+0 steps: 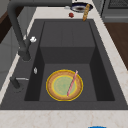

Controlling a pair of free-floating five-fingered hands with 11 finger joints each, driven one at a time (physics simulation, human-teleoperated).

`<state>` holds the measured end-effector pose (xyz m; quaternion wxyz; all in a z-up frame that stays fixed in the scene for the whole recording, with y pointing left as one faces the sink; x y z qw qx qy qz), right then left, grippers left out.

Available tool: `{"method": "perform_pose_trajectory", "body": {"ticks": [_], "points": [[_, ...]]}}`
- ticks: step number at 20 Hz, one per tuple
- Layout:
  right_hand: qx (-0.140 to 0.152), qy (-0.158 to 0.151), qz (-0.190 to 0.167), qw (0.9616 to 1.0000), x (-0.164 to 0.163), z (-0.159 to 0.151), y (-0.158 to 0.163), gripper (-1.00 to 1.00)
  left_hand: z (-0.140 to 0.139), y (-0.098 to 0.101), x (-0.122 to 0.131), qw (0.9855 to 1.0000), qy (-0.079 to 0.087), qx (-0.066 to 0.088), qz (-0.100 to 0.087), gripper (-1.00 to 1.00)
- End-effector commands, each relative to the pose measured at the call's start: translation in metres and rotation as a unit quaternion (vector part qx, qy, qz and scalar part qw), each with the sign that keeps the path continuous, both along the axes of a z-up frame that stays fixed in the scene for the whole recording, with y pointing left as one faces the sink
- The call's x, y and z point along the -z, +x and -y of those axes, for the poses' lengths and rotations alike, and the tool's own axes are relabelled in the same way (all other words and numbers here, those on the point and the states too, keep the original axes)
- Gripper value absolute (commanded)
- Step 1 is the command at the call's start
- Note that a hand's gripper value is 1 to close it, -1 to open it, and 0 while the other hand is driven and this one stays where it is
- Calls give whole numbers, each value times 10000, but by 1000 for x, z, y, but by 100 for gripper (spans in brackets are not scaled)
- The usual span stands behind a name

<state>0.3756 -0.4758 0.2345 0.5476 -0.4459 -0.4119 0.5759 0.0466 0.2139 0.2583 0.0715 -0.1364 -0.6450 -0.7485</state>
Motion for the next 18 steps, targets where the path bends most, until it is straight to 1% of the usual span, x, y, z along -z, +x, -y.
{"method": "perform_pose_trajectory", "body": {"ticks": [1, 3, 4, 7, 11, 13, 15, 16, 18], "points": [[-61, -243, -408, 9989, 15, -21, 3, -100, 0, 0, 0, 10000, 0, 0, 0, 0], [-117, -270, -647, 9975, 18, -28, 2, -100, 0, 0, 0, 10000, 0, 0, 0, 0], [-88, -221, -851, 9961, 16, -29, 2, -100, 0, 0, 0, 10000, 0, 0, 0, 0], [-105, -92, -1245, 9921, 20, -29, 2, -100, 0, 0, 0, 10000, 0, 0, 0, 0], [-152, -55, -1756, 9843, 26, -33, 2, -100, 0, 0, 0, 10000, 0, 0, 0, 0], [-123, 8, -1984, 9801, 32, -35, 3, -100, 0, 0, 0, 10000, 0, 0, 0, 0], [-100, 88, -2075, 9782, 44, -38, 5, -100, 0, 0, 0, 10000, 0, 0, 0, 0], [-88, 89, -2087, 9779, 49, -42, 4, -100, 0, 0, 0, 10000, 0, 0, 0, 0], [-1, 94, -1953, 9807, 56, -44, -7, -100, 0, 0, 0, 10000, 0, 0, 0, 0]]}}
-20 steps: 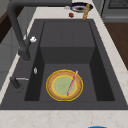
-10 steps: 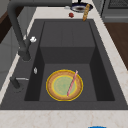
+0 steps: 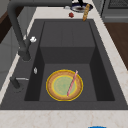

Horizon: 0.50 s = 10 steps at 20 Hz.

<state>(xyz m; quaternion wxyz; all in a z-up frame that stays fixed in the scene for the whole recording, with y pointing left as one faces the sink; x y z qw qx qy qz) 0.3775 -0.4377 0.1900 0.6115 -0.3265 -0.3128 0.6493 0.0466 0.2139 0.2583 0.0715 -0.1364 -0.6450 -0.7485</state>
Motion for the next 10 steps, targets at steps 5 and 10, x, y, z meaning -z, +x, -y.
{"method": "perform_pose_trajectory", "body": {"ticks": [5, 10], "points": [[143, -57, -213, 9997, 28, -16, -12, -100, 0, 0, 0, 10000, 0, 0, 0, 0], [99, -24, -181, 9998, 52, -13, -15, 100, 0, 0, 0, 10000, 0, 0, 0, 0]]}}
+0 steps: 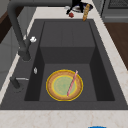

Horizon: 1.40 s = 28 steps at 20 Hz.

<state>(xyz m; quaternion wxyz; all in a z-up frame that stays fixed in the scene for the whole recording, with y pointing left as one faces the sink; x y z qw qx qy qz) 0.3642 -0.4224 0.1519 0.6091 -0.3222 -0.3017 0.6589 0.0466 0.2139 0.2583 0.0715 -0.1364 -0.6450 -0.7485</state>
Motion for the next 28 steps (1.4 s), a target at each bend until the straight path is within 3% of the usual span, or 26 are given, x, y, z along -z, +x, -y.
{"method": "perform_pose_trajectory", "body": {"ticks": [1, 8, 14, 15, 17, 21, 24, 28], "points": [[59, 0, -1, 10000, 18, 3, -3, 100, 0, 0, 0, 10000, 0, 0, 0, 0], [10, 140, 718, 9973, 34, 16, -10, 100, 0, 0, 0, 10000, 0, 0, 0, 0], [-146, 285, 1508, 9880, 44, 21, -11, 100, 0, 0, 0, 10000, 0, 0, 0, 0], [-162, 287, 1587, 9868, 45, 20, -7, -100, 0, 0, 0, 10000, 0, 0, 0, 0], [-149, 383, 1610, 9861, 51, 23, -5, -100, 0, 0, 0, 10000, 0, 0, 0, 0], [-96, 1047, 1613, 9813, 38, 19, 10, -100, 0, 0, 0, 10000, 0, 0, 0, 0], [-143, 1227, 1630, 9789, 32, 16, 20, -100, 0, 0, 0, 10000, 0, 0, 0, 0], [-137, 1252, 1570, 9795, 18, 17, 24, -100, 0, 0, 0, 10000, 0, 0, 0, 0]]}}
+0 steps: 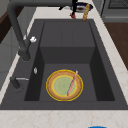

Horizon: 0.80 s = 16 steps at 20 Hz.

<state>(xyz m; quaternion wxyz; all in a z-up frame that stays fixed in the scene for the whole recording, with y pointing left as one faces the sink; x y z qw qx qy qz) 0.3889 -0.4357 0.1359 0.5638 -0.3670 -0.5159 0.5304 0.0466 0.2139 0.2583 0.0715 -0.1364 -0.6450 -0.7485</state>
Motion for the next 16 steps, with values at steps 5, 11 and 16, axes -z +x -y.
{"method": "perform_pose_trajectory", "body": {"ticks": [5, 11, 16], "points": [[-191, -315, -860, 9956, -2, 5, 4, -100, 0, 0, 0, 10000, 0, 0, 0, 0], [-158, -55, -1198, 9927, -28, 14, 8, -100, 0, 0, 0, 10000, 0, 0, 0, 0], [-194, -147, -1508, 9883, -28, 27, -15, -100, 0, 0, 0, 10000, 0, 0, 0, 0]]}}
